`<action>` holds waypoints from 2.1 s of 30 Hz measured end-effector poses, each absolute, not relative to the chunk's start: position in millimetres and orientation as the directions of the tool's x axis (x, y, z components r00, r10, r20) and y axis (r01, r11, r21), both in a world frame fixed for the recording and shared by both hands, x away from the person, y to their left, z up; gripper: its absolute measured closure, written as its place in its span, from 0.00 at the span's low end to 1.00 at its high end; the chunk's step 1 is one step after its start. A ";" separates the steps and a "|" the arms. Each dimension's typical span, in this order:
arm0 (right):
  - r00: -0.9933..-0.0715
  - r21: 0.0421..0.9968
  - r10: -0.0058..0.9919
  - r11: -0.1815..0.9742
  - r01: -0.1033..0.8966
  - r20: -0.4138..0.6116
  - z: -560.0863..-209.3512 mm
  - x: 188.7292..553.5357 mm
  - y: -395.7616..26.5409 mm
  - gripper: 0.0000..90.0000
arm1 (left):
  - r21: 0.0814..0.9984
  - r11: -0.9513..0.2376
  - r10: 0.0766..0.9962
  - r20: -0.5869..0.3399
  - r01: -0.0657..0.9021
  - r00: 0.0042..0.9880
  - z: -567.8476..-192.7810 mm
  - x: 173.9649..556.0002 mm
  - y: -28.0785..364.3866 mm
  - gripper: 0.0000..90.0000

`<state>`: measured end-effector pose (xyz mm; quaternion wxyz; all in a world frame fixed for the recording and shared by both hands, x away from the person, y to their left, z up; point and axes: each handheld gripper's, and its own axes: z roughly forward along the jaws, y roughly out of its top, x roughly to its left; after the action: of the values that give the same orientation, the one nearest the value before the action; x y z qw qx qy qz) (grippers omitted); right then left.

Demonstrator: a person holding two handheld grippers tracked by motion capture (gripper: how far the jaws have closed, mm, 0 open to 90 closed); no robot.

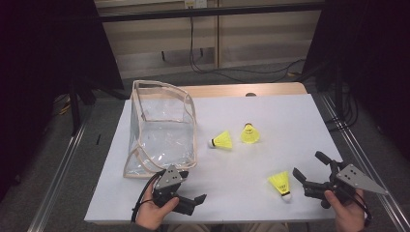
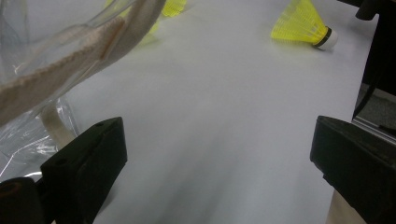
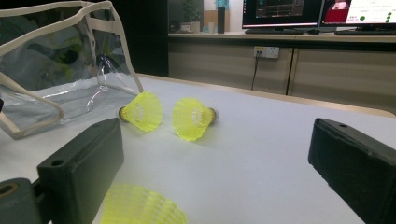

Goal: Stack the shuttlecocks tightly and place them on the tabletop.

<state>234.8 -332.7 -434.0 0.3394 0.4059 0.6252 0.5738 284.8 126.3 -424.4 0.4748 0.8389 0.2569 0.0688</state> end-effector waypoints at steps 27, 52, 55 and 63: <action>-0.443 0.993 0.896 0.016 0.116 0.037 -434.0 235.0 -332.2 0.03 | 0.829 -0.407 0.518 -0.136 0.383 0.844 -422.7 284.3 151.3 0.06; -0.438 0.993 0.898 0.015 0.115 0.037 -433.4 235.1 -332.7 0.03 | 0.827 -0.392 0.544 -0.145 0.403 0.826 -423.0 281.8 169.3 0.05; -0.440 0.993 0.897 0.018 0.115 0.034 -433.3 235.0 -332.3 0.03 | 0.829 -0.390 0.549 -0.140 0.401 0.824 -422.8 281.8 172.4 0.05; -0.437 0.993 0.899 0.017 0.114 0.035 -433.2 235.2 -332.5 0.03 | 0.837 -0.374 0.577 -0.127 0.399 0.807 -422.1 283.8 186.3 0.04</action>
<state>235.2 -332.5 -433.2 0.3426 0.4050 0.6253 0.5724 283.8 186.3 -422.1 0.4745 0.8235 0.2964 0.0937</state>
